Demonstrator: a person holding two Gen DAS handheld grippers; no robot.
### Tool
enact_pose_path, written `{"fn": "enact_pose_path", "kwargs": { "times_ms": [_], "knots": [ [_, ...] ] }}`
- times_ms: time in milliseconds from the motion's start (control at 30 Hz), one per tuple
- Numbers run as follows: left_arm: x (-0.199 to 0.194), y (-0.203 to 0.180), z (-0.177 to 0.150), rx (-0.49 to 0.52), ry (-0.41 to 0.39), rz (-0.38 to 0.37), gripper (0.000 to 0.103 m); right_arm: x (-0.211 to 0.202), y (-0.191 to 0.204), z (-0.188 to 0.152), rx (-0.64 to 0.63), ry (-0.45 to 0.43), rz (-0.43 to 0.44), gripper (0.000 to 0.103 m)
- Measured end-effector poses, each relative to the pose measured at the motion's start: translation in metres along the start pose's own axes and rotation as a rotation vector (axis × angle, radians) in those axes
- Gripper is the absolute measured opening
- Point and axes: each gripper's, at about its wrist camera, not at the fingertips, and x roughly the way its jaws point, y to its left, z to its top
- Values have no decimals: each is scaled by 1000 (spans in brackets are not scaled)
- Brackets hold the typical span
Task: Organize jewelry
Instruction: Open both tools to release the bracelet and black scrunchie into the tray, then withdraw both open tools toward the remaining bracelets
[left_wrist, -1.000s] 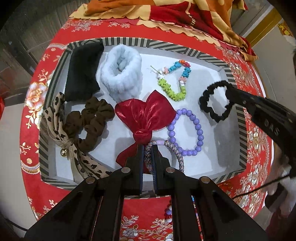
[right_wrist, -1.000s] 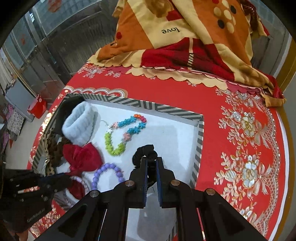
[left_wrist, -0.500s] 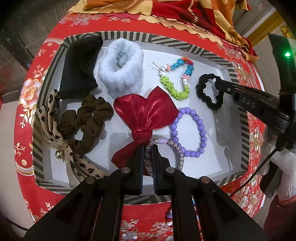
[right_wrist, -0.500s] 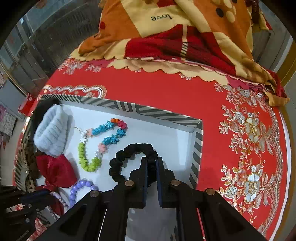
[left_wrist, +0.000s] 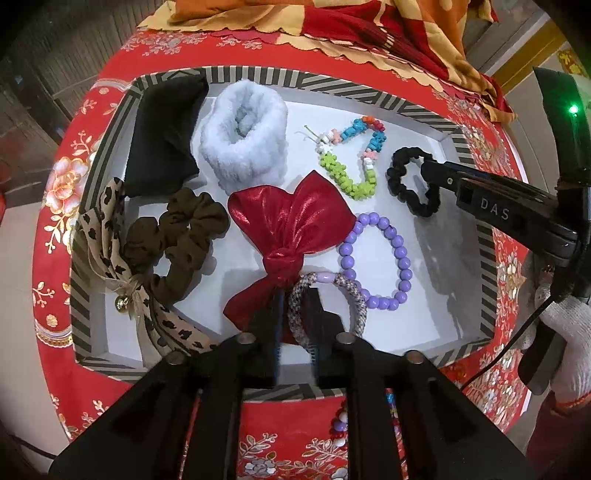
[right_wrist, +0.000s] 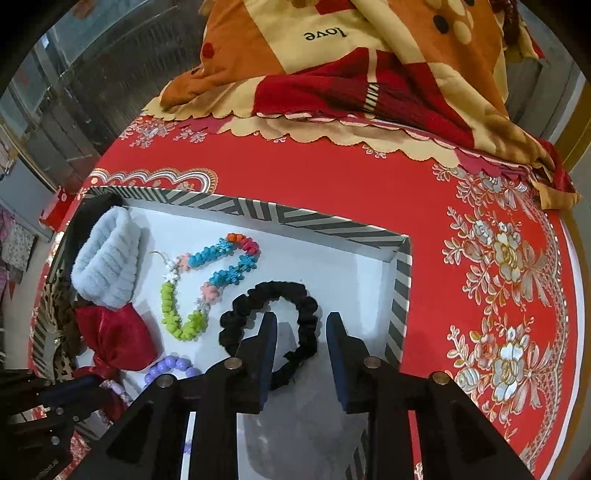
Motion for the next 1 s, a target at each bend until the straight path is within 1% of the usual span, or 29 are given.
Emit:
{"fn": "enact_pose_path", "kwargs": {
  "times_ms": [67, 133, 200, 367, 467, 667, 1000],
  "knots": [
    [-6, -1, -2, 5, -16, -11, 35, -8, 0, -3, 3, -7, 7, 26],
    [-13, -1, -3, -3, -33, -30, 45, -17, 1, -6, 12, -11, 20, 29],
    [-19, -1, -5, -11, -47, -46, 48, -23, 2, -8, 20, -16, 29, 33],
    [-33, -1, -11, -13, -69, -43, 49, -47, 6, -19, 44, -32, 55, 34],
    [-41, 0, -16, -20, -91, -25, 49, -62, 11, -29, 41, -44, 69, 36],
    [-51, 0, -33, -32, -103, -3, 49, -84, 19, -48, 30, -67, 63, 37],
    [-70, -17, -75, -37, -128, 20, 49, -120, 27, -103, 26, -92, 64, 39]
  ]
}}
